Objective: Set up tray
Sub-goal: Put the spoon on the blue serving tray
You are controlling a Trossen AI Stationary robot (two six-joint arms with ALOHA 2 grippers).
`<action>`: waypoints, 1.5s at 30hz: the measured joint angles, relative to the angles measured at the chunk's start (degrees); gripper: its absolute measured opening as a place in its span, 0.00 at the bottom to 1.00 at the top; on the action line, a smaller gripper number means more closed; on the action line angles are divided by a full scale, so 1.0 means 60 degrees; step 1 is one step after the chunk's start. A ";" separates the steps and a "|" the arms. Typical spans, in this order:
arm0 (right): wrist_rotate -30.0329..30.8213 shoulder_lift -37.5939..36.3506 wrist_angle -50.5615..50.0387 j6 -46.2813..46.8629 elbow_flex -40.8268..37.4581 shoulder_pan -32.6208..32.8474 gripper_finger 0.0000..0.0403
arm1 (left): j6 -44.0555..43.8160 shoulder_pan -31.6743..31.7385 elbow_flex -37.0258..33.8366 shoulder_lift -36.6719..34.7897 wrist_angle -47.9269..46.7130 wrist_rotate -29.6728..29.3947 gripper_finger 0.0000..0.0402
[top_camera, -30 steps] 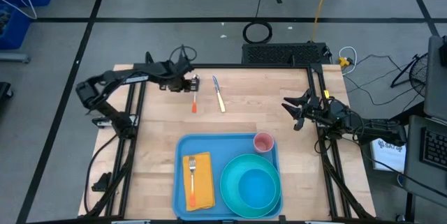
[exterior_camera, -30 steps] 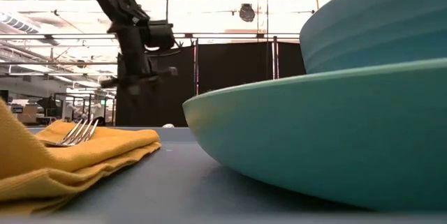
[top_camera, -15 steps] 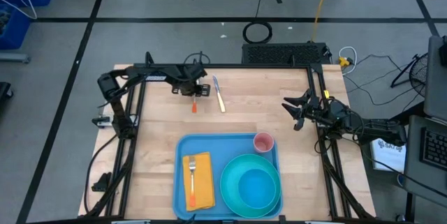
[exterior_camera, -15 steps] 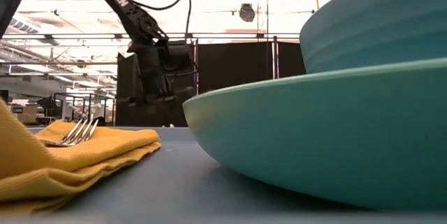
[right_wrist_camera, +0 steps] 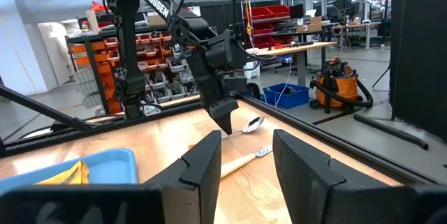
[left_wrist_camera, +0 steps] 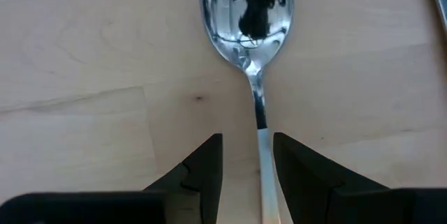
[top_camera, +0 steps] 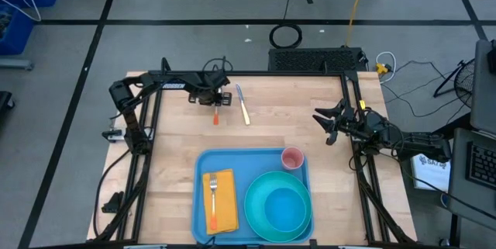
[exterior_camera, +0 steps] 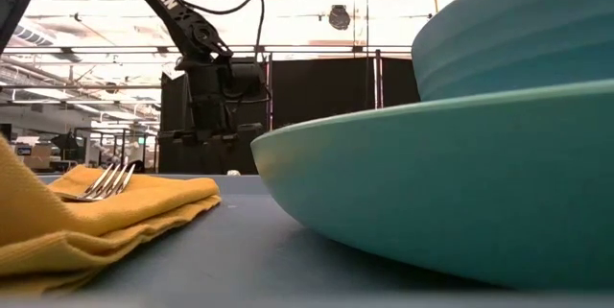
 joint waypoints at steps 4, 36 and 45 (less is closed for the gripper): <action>0.0000 0.0000 0.0000 0.0000 0.0000 0.0001 0.31 | -0.0024 0.0000 0.0000 0.0049 0.0032 -0.0079 0.33; 0.0000 -0.0004 0.0009 0.0000 0.0001 0.0001 0.31 | 0.0233 -0.2946 -0.0198 -0.1463 -0.1165 -0.0661 0.02; 0.0002 -0.0004 0.0004 0.0002 0.0000 0.0000 0.31 | -0.5757 -0.8505 -0.1085 -0.2699 0.0307 -0.1753 0.02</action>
